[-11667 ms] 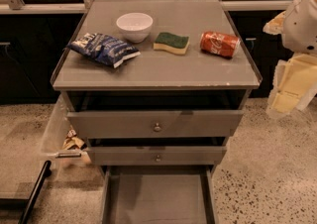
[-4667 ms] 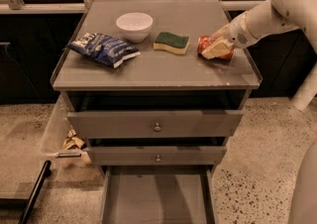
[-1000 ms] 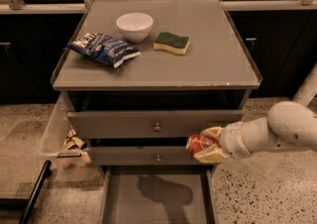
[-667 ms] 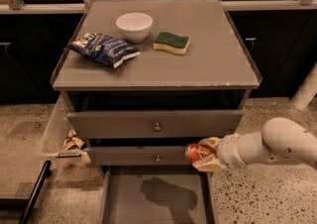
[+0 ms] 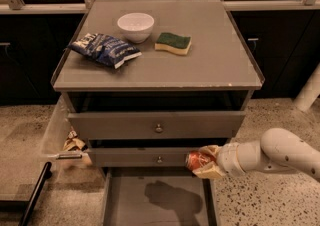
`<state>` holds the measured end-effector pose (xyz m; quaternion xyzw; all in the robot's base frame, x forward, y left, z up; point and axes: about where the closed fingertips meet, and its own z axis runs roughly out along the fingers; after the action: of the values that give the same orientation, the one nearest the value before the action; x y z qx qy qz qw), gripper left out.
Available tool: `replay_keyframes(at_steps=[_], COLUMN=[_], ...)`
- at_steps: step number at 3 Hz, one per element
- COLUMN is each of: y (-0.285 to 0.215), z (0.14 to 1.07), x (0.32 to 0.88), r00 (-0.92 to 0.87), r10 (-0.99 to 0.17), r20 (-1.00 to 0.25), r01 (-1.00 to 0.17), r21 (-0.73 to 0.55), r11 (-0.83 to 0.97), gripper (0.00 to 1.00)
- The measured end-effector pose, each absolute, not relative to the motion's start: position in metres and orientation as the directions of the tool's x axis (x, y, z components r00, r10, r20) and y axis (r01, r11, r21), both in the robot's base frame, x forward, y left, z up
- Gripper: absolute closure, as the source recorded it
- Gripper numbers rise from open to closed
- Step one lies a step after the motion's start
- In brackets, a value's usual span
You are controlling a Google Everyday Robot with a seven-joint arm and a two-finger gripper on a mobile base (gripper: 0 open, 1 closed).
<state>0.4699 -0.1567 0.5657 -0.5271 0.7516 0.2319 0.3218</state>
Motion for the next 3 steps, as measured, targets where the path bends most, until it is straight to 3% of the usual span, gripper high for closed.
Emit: replay_keyframes(at_steps=[3], y=[-0.165], z=[0.455], x=[0.472], r00=[-0.246], r10=[-0.665], r20=[-0.705], r01=[-0.938], r21=[0.001], r11=[0.346], gripper=[1.0])
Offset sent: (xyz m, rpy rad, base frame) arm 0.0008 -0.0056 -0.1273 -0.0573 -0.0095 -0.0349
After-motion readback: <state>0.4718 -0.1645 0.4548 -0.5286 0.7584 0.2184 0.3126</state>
